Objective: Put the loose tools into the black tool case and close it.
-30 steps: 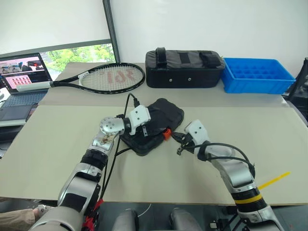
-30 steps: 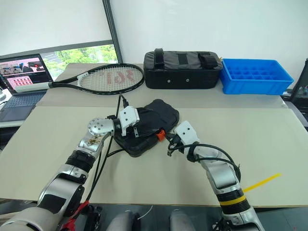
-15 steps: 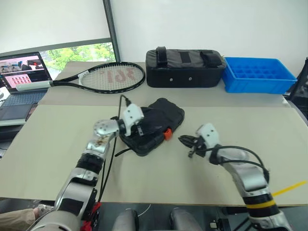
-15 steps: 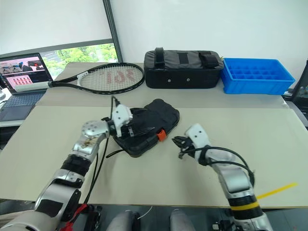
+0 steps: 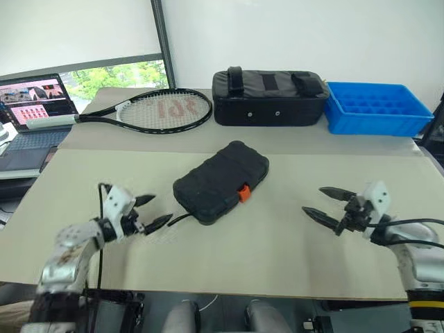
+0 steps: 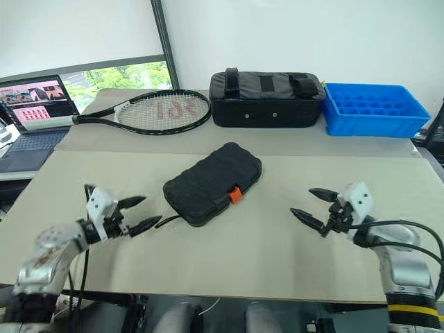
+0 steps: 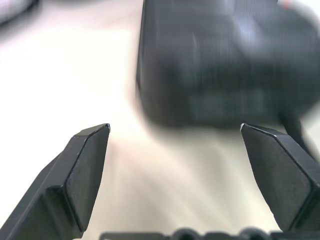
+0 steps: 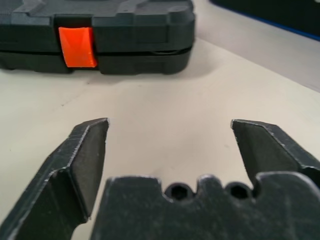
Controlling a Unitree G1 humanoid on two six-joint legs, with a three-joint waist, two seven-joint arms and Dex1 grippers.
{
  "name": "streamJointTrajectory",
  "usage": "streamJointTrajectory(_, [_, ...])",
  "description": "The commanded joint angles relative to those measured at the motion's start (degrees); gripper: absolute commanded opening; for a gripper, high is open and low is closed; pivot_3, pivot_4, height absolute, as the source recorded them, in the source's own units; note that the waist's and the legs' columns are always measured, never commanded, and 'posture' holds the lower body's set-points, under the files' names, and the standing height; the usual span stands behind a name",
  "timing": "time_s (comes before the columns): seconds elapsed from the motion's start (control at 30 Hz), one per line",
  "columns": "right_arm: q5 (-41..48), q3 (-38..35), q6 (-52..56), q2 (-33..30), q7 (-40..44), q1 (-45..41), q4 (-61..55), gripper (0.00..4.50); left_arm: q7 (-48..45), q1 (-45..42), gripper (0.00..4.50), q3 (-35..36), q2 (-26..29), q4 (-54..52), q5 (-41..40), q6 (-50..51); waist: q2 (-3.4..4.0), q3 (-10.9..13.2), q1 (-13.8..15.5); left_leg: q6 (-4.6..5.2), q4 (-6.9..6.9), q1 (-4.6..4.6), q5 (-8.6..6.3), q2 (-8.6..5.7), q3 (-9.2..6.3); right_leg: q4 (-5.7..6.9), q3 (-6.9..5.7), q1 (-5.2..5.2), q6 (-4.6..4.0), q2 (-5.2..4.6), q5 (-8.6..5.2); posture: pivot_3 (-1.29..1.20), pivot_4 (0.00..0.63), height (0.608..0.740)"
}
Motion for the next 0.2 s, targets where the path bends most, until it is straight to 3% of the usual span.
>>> streamJointTrajectory(0.03, [1.01, -3.17, -4.96, -2.13, 2.86, 0.27, 3.65, 4.49, 2.76, 2.13, 4.50, 3.45, 0.64, -3.68, -0.25, -1.15, -0.03, 0.02, 0.24, 0.00, 0.00, 0.01, 0.00, 0.01, 0.00, -0.01, 0.00, 0.01, 0.00, -0.03, 0.00, 0.00, 0.150, 0.708])
streamJointTrajectory(0.2, [1.00, -3.83, -7.41, -2.76, 3.77, 0.33, 6.49, 4.49, 3.14, 2.60, 4.50, 2.59, 0.79, -2.28, 1.19, -2.04, -0.02, 0.03, 0.14, 0.00, -0.03, 0.02, 0.00, -0.01, 0.06, -0.02, 0.04, 0.00, -0.17, -0.06, 0.08, 0.00, 0.150, 0.708])
